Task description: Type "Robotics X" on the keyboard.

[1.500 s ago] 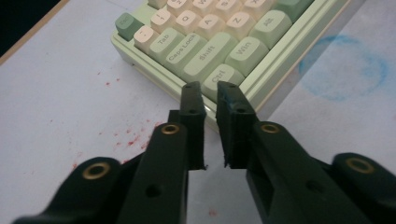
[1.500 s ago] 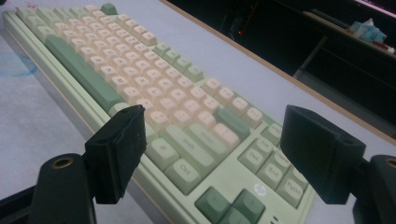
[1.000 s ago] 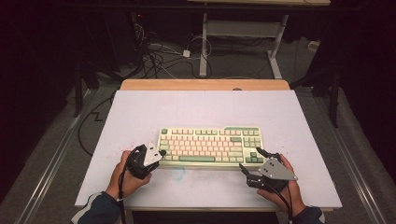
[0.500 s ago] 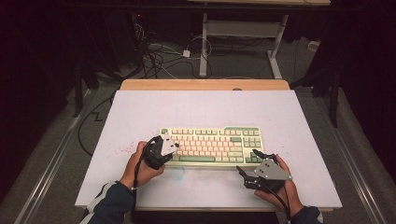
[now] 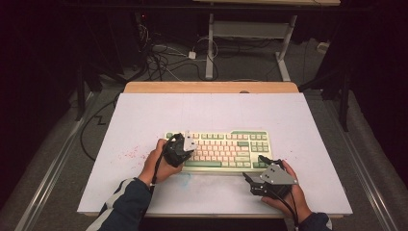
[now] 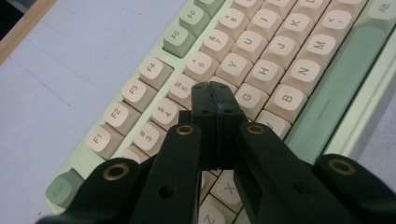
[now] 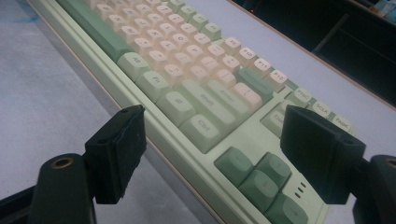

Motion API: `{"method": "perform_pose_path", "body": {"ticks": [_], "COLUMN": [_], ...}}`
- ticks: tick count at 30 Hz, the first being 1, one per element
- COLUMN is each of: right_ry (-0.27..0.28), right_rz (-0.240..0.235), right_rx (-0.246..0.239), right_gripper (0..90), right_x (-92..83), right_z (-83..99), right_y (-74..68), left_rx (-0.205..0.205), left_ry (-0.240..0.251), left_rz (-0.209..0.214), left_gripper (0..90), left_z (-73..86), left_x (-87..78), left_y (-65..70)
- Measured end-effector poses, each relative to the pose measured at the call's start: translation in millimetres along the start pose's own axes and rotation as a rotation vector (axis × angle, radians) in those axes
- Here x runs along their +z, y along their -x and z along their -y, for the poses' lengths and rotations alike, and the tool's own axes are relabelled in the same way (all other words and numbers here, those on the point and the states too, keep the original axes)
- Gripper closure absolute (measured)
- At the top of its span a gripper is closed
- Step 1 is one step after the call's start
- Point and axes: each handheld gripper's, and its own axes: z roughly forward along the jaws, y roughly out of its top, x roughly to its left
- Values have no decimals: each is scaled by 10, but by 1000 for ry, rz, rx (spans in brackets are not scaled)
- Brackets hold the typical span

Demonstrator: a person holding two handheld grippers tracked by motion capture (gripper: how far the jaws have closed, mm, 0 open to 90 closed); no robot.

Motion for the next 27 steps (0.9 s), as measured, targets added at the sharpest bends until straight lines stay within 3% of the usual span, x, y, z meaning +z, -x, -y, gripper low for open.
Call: {"method": "perform_pose_path", "body": {"ticks": [11, 27], "right_ry": [-10, -20], "right_rz": [-8, -16], "right_rx": [-6, -14], "right_gripper": [232, 232], "right_x": [11, 21], "right_z": [4, 7], "right_y": [-14, -25], "left_rx": [8, 8], "left_ry": [-23, -19], "left_rz": [-4, -1], "left_gripper": [870, 869], "left_z": [-25, -34], "left_x": [170, 205], "left_y": [56, 68]}}
